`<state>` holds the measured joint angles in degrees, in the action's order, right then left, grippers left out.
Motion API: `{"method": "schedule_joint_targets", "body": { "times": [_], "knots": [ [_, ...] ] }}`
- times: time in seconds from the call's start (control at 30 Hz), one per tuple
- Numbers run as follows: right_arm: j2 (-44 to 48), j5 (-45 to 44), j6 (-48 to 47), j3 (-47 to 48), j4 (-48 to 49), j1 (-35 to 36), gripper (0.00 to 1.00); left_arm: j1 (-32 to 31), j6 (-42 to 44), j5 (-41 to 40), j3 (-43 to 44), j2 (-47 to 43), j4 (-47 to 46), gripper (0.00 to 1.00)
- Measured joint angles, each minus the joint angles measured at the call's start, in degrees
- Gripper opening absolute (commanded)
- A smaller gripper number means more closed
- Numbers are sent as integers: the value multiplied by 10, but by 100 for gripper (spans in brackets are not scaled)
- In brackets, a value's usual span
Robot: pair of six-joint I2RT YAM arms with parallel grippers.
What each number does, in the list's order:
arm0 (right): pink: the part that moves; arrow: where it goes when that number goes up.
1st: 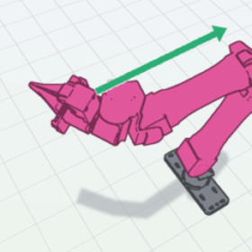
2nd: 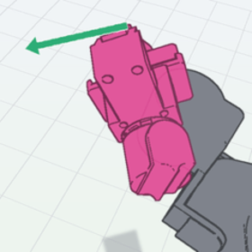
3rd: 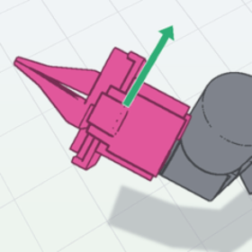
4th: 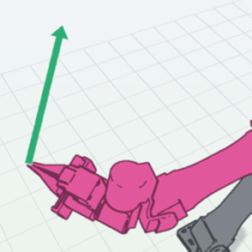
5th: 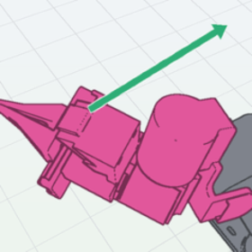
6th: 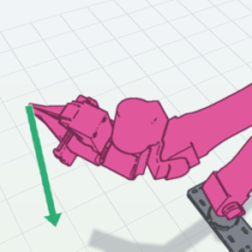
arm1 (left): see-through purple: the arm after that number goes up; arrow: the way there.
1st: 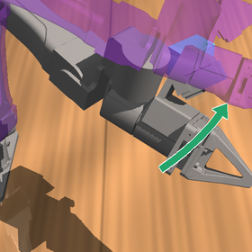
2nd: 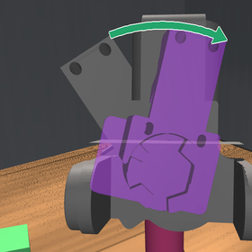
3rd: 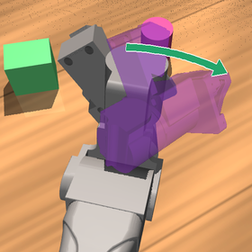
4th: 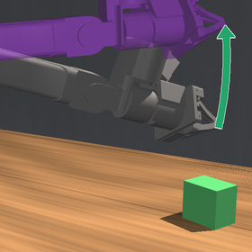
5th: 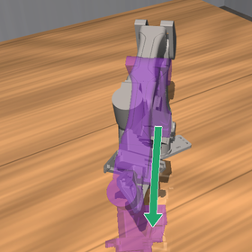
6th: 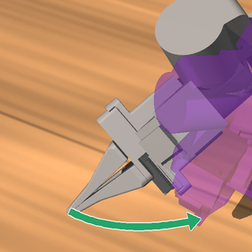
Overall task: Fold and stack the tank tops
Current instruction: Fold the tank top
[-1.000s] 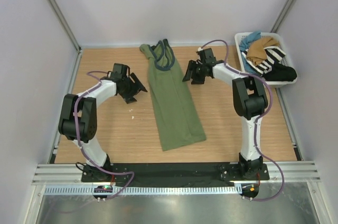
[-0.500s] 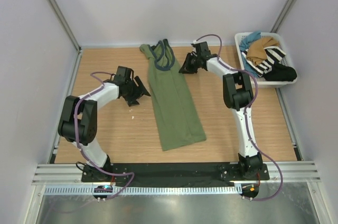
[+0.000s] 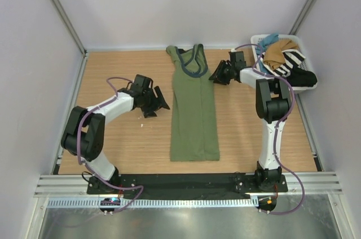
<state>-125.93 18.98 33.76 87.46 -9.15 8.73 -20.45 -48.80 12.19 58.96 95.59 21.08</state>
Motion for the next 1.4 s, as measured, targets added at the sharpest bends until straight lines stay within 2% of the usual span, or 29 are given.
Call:
{"method": "schedule_joint_targets", "body": {
  "times": [0.13,0.23,0.4,0.47,0.57,0.63,0.73,0.8,0.9,1.03,1.2,1.4],
  "knots": [
    [8,-7,-3,2,1,5,53,-35,0,-1,-31,-32,9,73],
    [31,-28,-7,-21,-4,10,55,-49,0,-5,-62,-74,19,72],
    [145,-65,-17,-127,-52,15,53,-72,-2,-23,-120,-155,33,71],
    [216,-84,-25,-180,-78,20,44,-100,-6,-31,-136,-176,41,70],
    [315,-108,-37,-237,-131,35,43,-149,-21,-43,-156,-194,42,68],
    [373,-120,-42,-281,-151,58,46,-190,-38,-54,-174,-201,44,68],
    [465,-134,-33,-377,-190,129,50,-242,-68,-70,-198,-209,46,67],
    [511,-139,-14,-428,-219,181,51,-272,-93,-80,-214,-218,47,63],
    [571,-142,25,-485,-254,250,52,-300,-118,-91,-225,-226,48,60],
    [644,-151,83,-537,-277,300,52,-329,-150,-107,-226,-224,46,57],
    [669,-152,121,-571,-283,317,51,-351,-176,-117,-229,-202,35,52],
    [659,-143,138,-606,-264,323,45,-355,-197,-120,-235,-187,18,47]
  ]
}}
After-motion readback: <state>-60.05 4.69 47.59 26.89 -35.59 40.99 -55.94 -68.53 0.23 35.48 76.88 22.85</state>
